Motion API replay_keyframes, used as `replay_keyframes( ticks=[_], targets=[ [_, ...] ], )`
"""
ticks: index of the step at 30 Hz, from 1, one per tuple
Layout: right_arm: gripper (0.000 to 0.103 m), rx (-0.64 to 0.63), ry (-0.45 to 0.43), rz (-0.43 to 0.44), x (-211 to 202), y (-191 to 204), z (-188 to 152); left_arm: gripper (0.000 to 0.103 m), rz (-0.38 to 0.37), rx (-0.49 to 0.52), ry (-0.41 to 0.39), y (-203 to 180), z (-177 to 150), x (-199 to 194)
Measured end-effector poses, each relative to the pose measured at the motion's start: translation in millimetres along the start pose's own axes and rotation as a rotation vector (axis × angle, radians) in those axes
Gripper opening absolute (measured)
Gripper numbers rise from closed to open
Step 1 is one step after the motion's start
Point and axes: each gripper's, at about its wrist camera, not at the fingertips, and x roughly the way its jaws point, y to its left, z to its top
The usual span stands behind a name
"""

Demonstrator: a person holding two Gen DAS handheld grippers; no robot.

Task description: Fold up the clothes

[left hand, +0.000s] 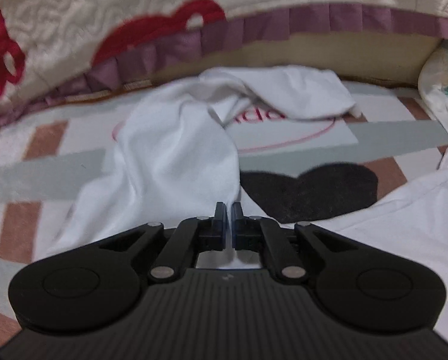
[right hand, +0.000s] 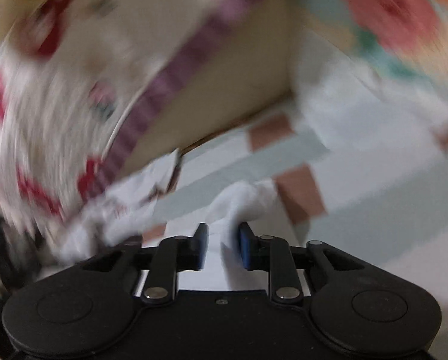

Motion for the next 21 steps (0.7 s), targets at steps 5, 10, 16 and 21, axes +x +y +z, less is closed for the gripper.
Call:
replay_keyframes(
  ticks=[5, 10, 16, 21],
  targets=[
    [0.028, -0.306, 0.052, -0.017, 2, 65, -15, 0.003, 0.039, -0.02, -0.057, 7, -10, -21],
    [0.032, -0.344, 0.144, 0.034, 19, 82, -27, 0.002, 0.022, -0.045, -0.024, 10, -22, -17],
    [0.044, -0.222, 0.097, -0.053, 18, 52, -16, 0.003, -0.015, -0.1, 0.0, 16, -21, -11],
    [0.031, -0.258, 0.136, -0.013, 32, 42, -4, 0.005, -0.032, -0.133, 0.028, 18, -17, 3]
  ],
)
